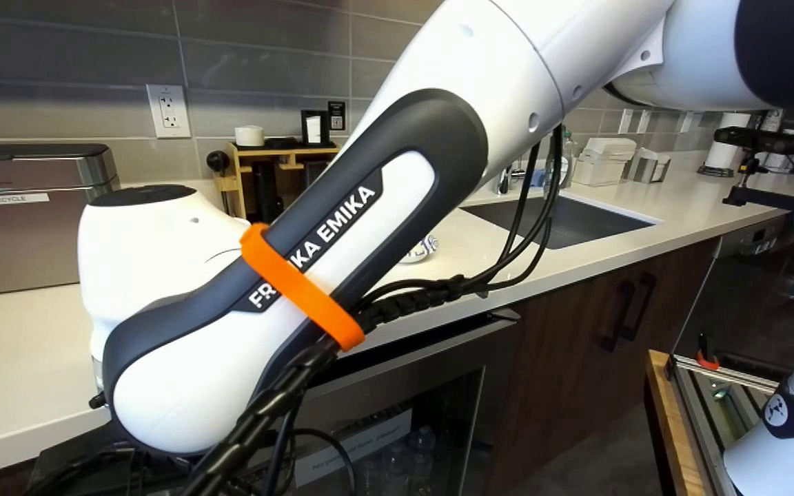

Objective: Open the clear cabinet door

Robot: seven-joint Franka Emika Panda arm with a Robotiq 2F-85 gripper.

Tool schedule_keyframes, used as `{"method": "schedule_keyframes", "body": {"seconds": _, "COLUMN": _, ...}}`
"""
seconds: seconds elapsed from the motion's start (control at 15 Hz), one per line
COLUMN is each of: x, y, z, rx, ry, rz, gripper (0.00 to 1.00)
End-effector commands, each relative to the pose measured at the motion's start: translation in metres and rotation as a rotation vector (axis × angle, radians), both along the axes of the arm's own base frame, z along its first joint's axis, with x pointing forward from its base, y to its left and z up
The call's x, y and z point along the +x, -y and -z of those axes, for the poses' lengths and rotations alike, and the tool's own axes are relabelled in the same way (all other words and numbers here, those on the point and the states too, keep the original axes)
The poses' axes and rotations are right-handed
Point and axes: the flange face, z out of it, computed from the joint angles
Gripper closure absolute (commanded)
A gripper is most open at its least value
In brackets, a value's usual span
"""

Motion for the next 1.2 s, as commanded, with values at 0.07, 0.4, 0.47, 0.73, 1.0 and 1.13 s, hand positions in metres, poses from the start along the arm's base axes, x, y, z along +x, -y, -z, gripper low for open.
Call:
{"method": "schedule_keyframes", "body": {"seconds": 0.07, "x": 0.009, "y": -0.011, "z": 0.012, "rx": -0.031, "ry": 0.039, "rz": 0.022, "gripper": 0.33}}
{"method": "schedule_keyframes", "body": {"seconds": 0.4, "x": 0.013, "y": -0.016, "z": 0.011, "rx": -0.051, "ry": 0.051, "rz": 0.009, "gripper": 0.82}}
{"method": "schedule_keyframes", "body": {"seconds": 0.47, "x": 0.013, "y": -0.018, "z": 0.011, "rx": -0.053, "ry": 0.052, "rz": 0.002, "gripper": 0.88}}
{"method": "schedule_keyframes", "body": {"seconds": 0.73, "x": 0.006, "y": -0.025, "z": 0.013, "rx": -0.065, "ry": 0.014, "rz": -0.052, "gripper": 0.96}}
{"method": "schedule_keyframes", "body": {"seconds": 1.0, "x": -0.011, "y": -0.043, "z": 0.017, "rx": -0.096, "ry": -0.025, "rz": -0.232, "gripper": 0.96}}
{"method": "schedule_keyframes", "body": {"seconds": 1.13, "x": -0.019, "y": -0.054, "z": 0.018, "rx": -0.101, "ry": -0.035, "rz": -0.32, "gripper": 0.96}}
